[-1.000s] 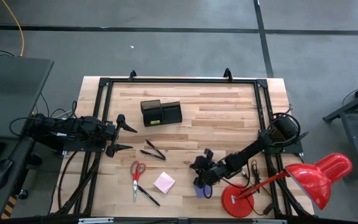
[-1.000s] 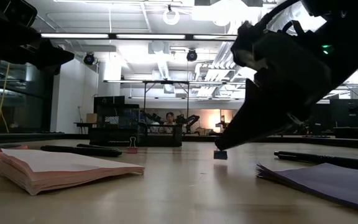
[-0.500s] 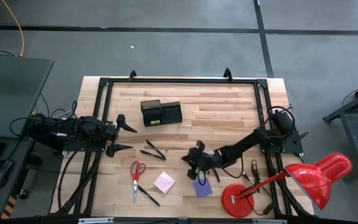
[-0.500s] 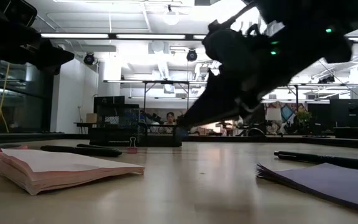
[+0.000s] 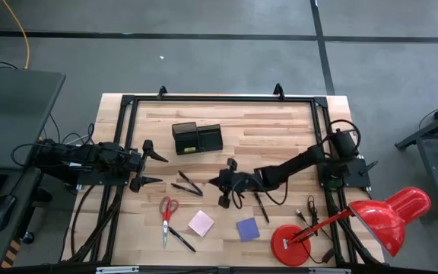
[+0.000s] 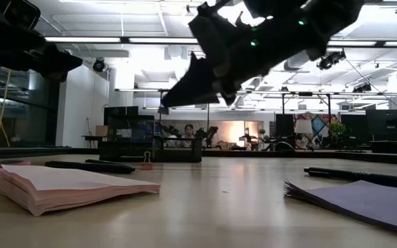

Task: Pick and place office supplies into organizer
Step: Put the blue binder clip into the black desk organizer

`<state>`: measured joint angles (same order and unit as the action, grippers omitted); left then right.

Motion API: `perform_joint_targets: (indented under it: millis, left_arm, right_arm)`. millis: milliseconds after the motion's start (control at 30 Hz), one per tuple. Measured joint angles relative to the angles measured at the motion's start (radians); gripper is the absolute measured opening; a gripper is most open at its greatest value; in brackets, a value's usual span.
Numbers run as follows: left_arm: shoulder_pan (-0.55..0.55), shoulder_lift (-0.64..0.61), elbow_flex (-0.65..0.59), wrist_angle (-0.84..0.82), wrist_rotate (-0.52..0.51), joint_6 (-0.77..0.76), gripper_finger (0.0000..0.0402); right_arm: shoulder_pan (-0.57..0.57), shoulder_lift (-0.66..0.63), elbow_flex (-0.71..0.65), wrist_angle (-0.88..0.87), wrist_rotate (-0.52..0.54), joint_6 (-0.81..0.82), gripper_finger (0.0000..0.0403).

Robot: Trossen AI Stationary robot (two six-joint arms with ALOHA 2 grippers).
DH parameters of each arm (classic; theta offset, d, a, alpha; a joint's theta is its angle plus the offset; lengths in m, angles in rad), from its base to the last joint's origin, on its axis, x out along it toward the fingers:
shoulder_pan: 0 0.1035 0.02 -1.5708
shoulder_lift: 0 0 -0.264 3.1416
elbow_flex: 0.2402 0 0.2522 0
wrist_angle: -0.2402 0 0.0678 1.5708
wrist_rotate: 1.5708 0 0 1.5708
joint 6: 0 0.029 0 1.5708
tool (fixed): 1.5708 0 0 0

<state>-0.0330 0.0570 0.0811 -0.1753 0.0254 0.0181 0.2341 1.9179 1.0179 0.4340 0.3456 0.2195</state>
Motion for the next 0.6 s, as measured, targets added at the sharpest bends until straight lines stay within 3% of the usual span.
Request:
perform_joint_targets:
  millis: [600]
  left_arm:
    - [0.000, 0.000, 0.000, -0.002, -0.006, 0.003, 0.0335]
  right_arm:
    - [-0.217, 0.000, 0.049, 0.023, -0.195, -0.105, 0.0001]
